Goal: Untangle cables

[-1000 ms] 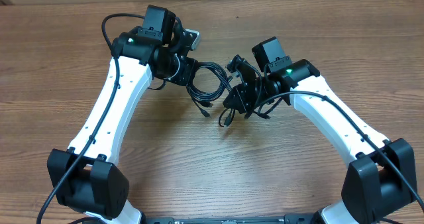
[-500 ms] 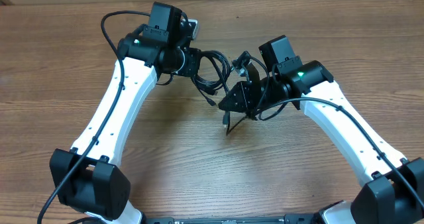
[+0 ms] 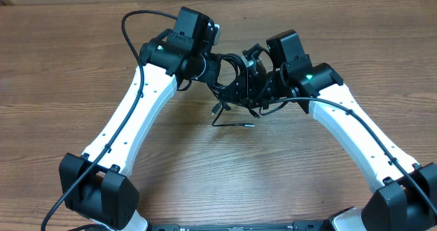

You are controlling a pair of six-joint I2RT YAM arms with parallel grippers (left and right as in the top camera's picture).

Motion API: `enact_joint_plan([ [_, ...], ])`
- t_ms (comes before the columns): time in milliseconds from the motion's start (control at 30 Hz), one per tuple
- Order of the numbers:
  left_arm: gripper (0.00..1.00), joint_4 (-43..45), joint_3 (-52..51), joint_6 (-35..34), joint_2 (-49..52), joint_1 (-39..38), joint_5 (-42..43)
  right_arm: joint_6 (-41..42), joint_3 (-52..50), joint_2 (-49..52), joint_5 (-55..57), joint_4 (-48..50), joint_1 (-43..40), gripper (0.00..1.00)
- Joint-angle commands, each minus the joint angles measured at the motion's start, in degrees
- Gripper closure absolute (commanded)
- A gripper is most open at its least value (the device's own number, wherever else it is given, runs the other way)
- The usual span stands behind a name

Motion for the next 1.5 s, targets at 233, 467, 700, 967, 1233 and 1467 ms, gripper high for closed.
enact_joint_plan([
  [233, 0.96, -1.42, 1.62, 0.55, -2.14, -0.66, 8.63, 1.46, 0.52, -1.44, 22.51, 3.54, 0.15, 0.96],
  [467, 0.96, -1.01, 1.62, 6.08, -2.14, -0.66, 18.1, -2.19, 0.52, -1.44, 24.59, 8.02, 0.15, 0.96],
  [700, 0.96, -0.87, 1.62, 7.82, -2.14, -0.66, 20.63, -2.16, 0.52, -1.44, 35.23, 5.81, 0.11, 0.96],
  [967, 0.96, 3.63, 1.62, 10.86, -2.14, -0.66, 40.09, 2.54, 0.44, -0.33, 35.32, 6.01, 0.15, 0.96],
  [1233, 0.96, 5.64, 1.62, 10.88, -2.14, -0.59, 55.47, 8.37, 0.15, 0.9, 35.26, 9.25, -0.72, 0.92],
  [1467, 0.96, 6.6, 1.62, 10.84, -2.12, -0.15, 56.24, 7.93, 0.26, 0.35, 34.86, 7.98, -1.46, 0.6],
])
